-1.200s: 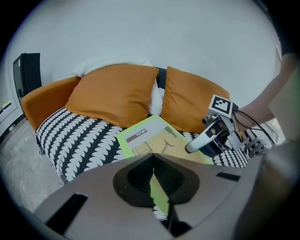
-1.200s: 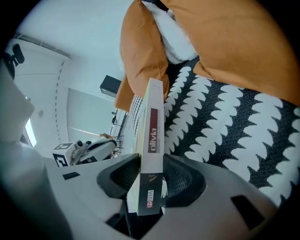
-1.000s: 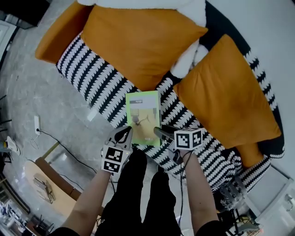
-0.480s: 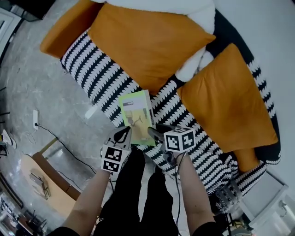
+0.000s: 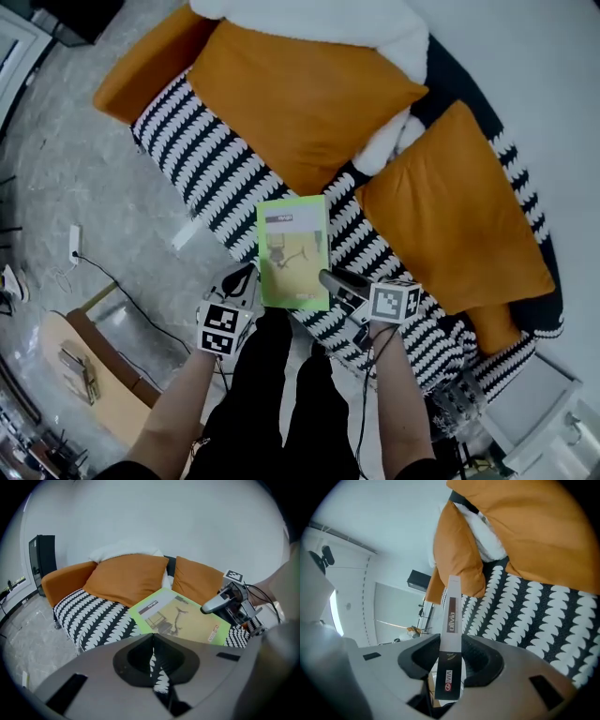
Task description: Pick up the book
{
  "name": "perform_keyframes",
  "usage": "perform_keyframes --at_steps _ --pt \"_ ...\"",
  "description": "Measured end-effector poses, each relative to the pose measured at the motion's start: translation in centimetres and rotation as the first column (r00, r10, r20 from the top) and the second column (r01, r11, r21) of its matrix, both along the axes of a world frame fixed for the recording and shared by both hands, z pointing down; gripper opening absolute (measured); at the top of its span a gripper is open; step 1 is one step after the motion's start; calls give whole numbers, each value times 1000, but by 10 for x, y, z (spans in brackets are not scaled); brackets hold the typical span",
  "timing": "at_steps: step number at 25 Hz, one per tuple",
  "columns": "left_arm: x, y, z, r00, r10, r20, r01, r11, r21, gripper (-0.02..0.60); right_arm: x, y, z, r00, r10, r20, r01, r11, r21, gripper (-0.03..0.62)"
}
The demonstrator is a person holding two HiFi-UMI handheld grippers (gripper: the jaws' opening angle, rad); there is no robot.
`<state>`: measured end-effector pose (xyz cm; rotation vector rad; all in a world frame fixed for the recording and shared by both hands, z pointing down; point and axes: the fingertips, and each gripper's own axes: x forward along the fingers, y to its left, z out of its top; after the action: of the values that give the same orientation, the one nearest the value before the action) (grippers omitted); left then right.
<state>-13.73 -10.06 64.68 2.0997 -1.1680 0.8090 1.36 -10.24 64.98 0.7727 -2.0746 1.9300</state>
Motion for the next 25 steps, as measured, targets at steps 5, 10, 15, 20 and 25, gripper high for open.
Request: perform_keyframes --at_steps 5,10,15,20,25 --pt "11 5 -44 1000 -26 -15 27 996 88 9 15 4 -45 997 56 45 -60 994 93 148" --pt "30 16 -120 997 -39 -60 48 986 157 9 33 15 -114 995 83 57 -90 985 149 149" --pt "39 24 -191 992 -78 -98 100 964 245 9 45 26 -180 965 181 191 -206 971 124 149" --pt "30 49 -258 985 -133 -108 161 932 324 8 65 56 -227 924 249 291 -291 951 108 149" --pt "33 82 -309 982 -161 -103 189 895 403 9 90 82 -269 914 232 332 -298 941 163 148"
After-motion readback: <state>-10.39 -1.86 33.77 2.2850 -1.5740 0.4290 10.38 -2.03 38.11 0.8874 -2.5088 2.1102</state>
